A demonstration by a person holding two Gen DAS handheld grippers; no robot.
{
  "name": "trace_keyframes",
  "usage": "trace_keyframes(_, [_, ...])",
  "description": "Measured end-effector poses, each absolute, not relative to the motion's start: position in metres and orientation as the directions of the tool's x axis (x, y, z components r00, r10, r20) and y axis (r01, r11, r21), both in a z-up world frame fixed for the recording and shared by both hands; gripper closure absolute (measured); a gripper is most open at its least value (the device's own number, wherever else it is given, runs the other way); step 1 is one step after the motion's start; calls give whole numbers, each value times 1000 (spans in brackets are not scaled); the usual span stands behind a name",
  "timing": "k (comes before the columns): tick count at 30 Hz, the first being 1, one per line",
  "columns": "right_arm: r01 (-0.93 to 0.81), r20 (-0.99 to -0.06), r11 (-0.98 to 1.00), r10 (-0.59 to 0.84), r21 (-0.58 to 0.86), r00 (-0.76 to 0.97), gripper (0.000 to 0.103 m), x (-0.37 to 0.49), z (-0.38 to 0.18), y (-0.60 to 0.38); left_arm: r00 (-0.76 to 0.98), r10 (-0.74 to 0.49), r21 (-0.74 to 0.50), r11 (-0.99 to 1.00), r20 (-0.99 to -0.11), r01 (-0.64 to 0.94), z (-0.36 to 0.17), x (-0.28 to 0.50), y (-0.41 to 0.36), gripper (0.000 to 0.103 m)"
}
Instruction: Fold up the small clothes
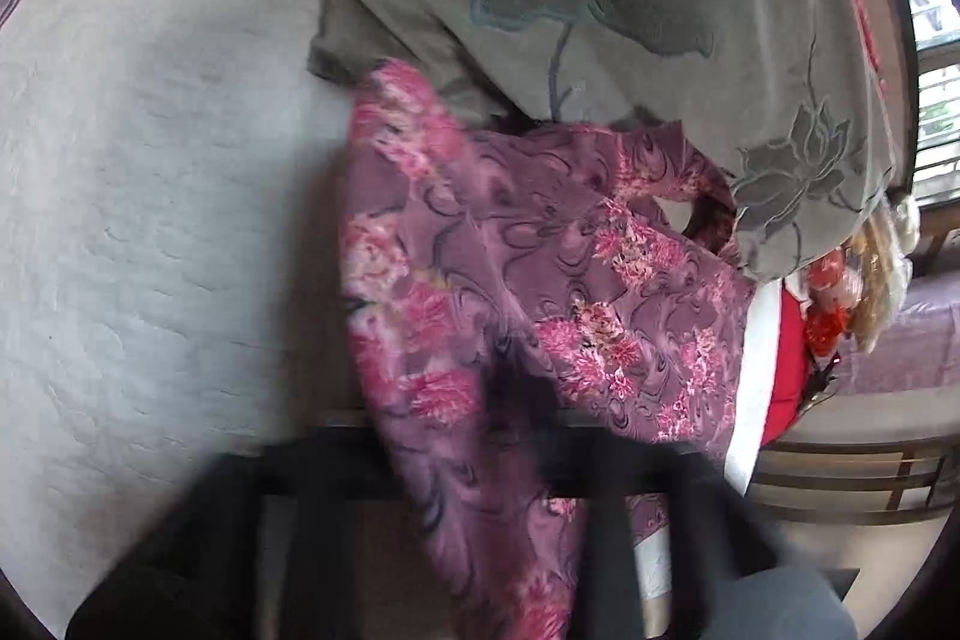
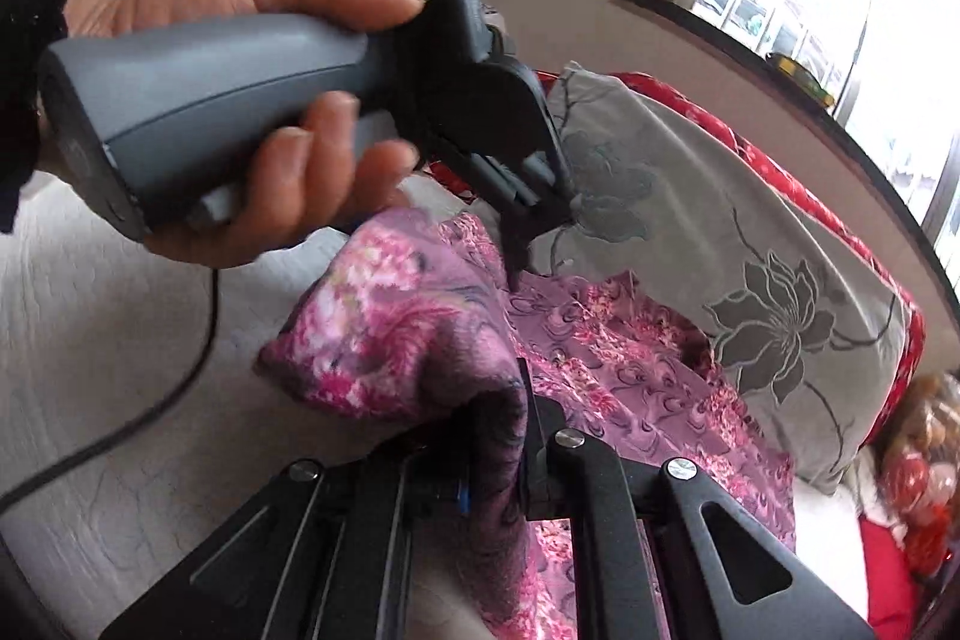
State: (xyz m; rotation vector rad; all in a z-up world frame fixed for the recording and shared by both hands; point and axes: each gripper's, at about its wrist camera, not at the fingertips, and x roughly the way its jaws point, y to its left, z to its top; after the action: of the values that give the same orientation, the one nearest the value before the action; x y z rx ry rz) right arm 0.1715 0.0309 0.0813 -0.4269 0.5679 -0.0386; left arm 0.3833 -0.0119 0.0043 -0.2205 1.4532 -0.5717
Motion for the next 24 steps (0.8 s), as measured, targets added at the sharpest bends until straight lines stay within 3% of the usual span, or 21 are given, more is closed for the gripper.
trace_keyframes(2, [-70, -519, 926, -144, -370, 843, 94, 169, 85, 26, 56, -481, -456, 857, -875, 239, 14, 381, -17, 95])
trace_keyframes(14, [101, -544, 995, -89, -8, 834, 94, 140, 126, -51, 158, -484, -405, 840, -861, 361, 88, 343, -71, 96])
trace_keyframes(24, [280, -549, 920, -89, 274, 831, 95, 97, 135, -145, 200, -487, -370, 824, -850, 430, 105, 308, -157, 96])
